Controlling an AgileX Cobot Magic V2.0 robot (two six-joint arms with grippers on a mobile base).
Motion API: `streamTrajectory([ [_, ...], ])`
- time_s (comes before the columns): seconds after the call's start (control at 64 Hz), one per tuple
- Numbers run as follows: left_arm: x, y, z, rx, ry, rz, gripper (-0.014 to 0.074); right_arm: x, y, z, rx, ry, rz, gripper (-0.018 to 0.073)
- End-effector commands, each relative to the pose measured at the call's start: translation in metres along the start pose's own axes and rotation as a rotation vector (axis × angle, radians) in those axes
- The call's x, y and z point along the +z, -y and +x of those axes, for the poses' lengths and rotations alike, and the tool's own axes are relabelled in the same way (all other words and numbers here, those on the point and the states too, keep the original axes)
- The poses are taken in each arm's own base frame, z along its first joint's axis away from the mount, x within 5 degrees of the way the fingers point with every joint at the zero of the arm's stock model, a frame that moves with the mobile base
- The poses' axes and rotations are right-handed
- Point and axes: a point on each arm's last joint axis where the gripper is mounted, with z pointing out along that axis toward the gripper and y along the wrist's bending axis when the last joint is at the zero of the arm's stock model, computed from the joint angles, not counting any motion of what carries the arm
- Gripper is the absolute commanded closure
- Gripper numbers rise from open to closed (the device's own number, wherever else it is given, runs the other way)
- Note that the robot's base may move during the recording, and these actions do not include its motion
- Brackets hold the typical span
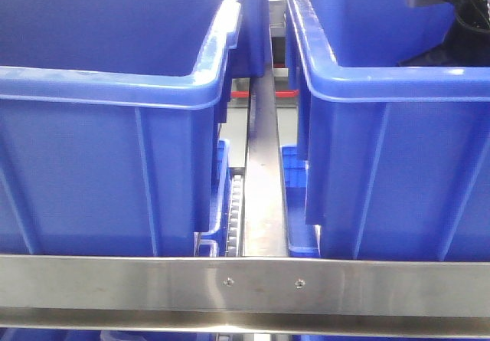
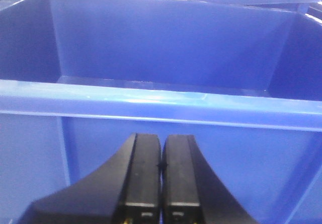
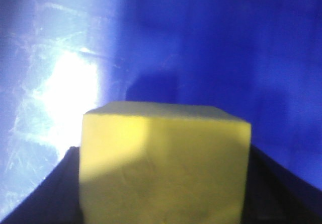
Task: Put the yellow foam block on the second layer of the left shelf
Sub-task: 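Open the right gripper to release the cube in the bin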
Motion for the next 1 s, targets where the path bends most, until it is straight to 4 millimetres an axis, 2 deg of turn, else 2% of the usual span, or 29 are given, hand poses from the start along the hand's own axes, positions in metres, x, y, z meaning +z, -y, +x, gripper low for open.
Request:
streamTrajectory([
  [0.0,0.001,0.001,0.001,-0.011,0.053,0.018,0.046,-0.02,0.003,-0.021,-0.011,0.128,-0.002,-0.0055],
  [0.141,0.001,0.001,0.001,-0.011,0.053,0.018,0.046,-0.021,0.004,-0.02,-0.011,0.118,0.003,-0.0041],
  [0.281,0.001,0.001,0.001,-0.011,0.053,0.018,0.046,-0.034,0.005,-0.024,-0.006,0.153,0.002,-0.0041],
  [0.531,0.001,0.001,0.001,-0.011,0.053,0.018,0.046,-0.084,0.011,-0.033,0.009,0.256,0.011,-0.0024],
  [0.578,0.001,0.001,0.001,-0.011,0.053,0.018,0.046,-0.096,0.012,-0.032,0.018,0.272,0.011,0.0023],
  [0.656,0.001,0.001,0.001,-0.011,0.053,0.018,0.046,-0.115,0.014,-0.031,0.031,0.297,0.012,0.0153],
  [0.75,0.001,0.001,0.001,-0.011,0.053,0.018,0.046,-0.138,0.017,-0.026,0.039,0.324,0.018,0.0384],
  [0.828,0.001,0.001,0.001,-0.011,0.053,0.018,0.046,-0.154,0.019,-0.018,0.042,0.359,0.017,0.0537],
  [0.984,0.001,0.001,0.001,-0.011,0.053,0.018,0.046,-0.172,0.02,0.011,0.042,0.405,0.01,0.0529],
])
